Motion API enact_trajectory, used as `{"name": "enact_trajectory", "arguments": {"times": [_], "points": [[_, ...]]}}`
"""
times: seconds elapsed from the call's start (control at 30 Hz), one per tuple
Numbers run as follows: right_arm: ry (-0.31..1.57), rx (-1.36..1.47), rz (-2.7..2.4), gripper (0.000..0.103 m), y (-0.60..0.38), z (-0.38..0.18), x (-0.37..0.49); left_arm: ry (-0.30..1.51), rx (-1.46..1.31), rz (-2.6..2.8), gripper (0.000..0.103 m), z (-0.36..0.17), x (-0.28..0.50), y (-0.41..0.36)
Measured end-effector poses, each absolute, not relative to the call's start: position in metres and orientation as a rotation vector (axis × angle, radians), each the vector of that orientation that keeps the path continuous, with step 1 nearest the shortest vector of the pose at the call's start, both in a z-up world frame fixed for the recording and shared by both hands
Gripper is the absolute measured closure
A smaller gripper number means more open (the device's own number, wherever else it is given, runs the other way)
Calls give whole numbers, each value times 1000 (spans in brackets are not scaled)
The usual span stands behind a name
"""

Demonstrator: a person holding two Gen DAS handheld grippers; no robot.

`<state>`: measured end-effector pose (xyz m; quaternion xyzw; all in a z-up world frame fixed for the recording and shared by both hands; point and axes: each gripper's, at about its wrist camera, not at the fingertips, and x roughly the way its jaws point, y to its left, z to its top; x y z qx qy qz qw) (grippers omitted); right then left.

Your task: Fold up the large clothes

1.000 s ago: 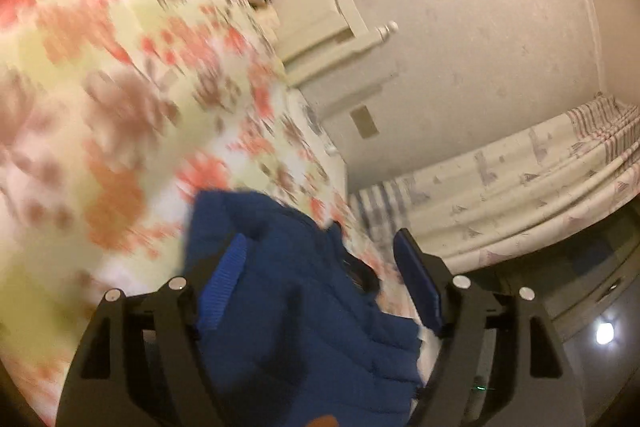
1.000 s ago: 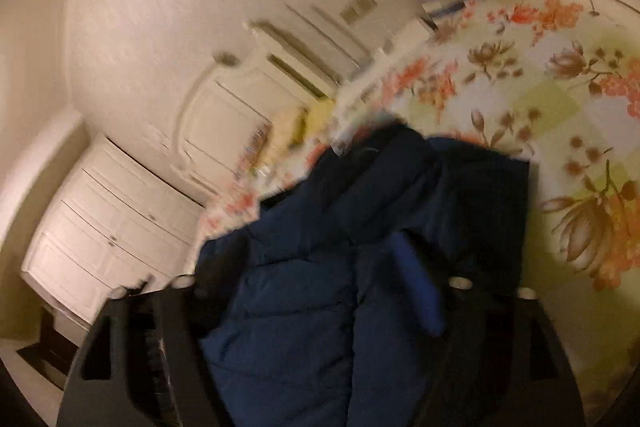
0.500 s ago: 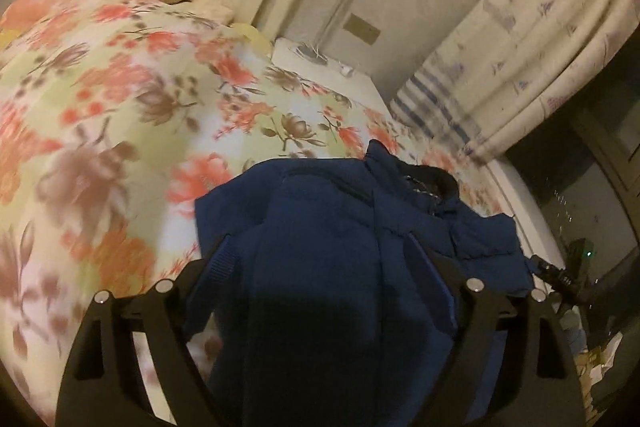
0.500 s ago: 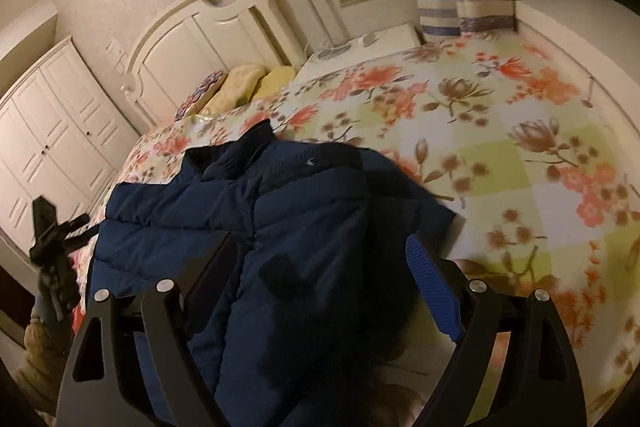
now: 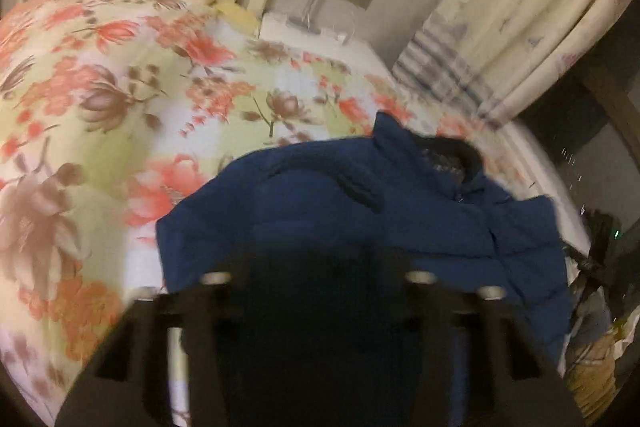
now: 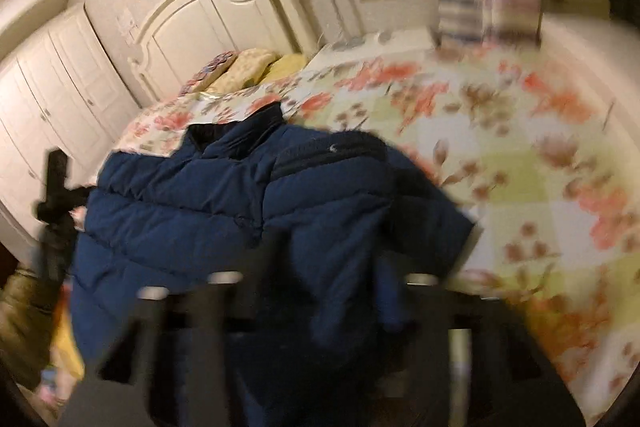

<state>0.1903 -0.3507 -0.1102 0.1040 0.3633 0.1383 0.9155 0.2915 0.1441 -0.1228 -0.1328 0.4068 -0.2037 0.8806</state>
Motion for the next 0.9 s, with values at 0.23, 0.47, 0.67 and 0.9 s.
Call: {"name": "enact_trajectory", "arguments": {"times": [0.23,0.47,0.67,0.9], "points": [[570,99,222,94,-327,-54,145,626,-313,-435,95,-75,214,157],[466,92,183,94,-319,24,174,553,-331,-403,95,3,243,149],[656,139,48,94,-336,-16,260,767,-385,-278,94,-51,339,146],[837,375,52,90,-368,-134,295,848,-455,-170,75,-143,362,156]]}}
